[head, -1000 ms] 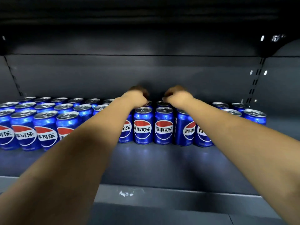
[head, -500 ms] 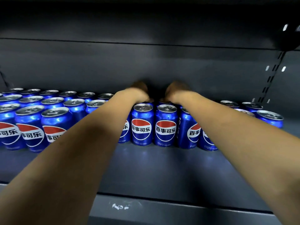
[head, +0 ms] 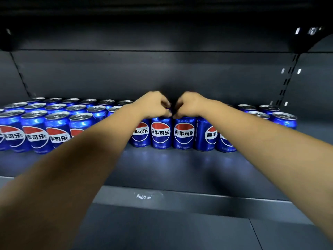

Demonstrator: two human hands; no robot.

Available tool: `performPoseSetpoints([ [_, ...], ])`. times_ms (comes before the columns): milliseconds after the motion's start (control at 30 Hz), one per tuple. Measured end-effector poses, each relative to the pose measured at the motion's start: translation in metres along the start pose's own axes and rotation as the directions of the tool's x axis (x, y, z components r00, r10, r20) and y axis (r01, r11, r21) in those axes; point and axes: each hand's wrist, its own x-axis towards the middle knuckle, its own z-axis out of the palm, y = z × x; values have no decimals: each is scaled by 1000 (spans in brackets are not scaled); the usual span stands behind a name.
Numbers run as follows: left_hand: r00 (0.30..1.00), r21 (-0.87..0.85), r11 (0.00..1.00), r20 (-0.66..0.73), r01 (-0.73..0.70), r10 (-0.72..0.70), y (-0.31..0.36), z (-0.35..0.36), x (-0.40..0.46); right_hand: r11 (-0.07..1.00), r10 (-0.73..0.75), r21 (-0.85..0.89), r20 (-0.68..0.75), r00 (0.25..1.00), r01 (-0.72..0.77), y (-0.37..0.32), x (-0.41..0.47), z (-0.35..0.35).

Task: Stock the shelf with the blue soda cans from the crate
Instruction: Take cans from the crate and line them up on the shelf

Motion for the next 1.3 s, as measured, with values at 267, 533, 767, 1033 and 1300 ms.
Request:
performPoseSetpoints([
  [267,998,197,979,32,48,-56,10,9,-9,997,-44,-59,20,999,45,1,-20,2],
  [533,998,192,980,56,-45,35,66,13,-4,1000,8,-1,4,1000,-8,43,-42,-20],
  [767,1000,349,937,-16,-10,17,76,35,-5,996,-37,-80,-28,999,34,59,-46,-8],
  [1033,994,412,909,-56,-64,95,63,40,-5,983,-33,-185,-123,992,10,60,-43,-1],
  [1300,987,414,909,-114,-56,113,59,47,-8,964,-28,-267,-145,989,-12,56,-44,1],
])
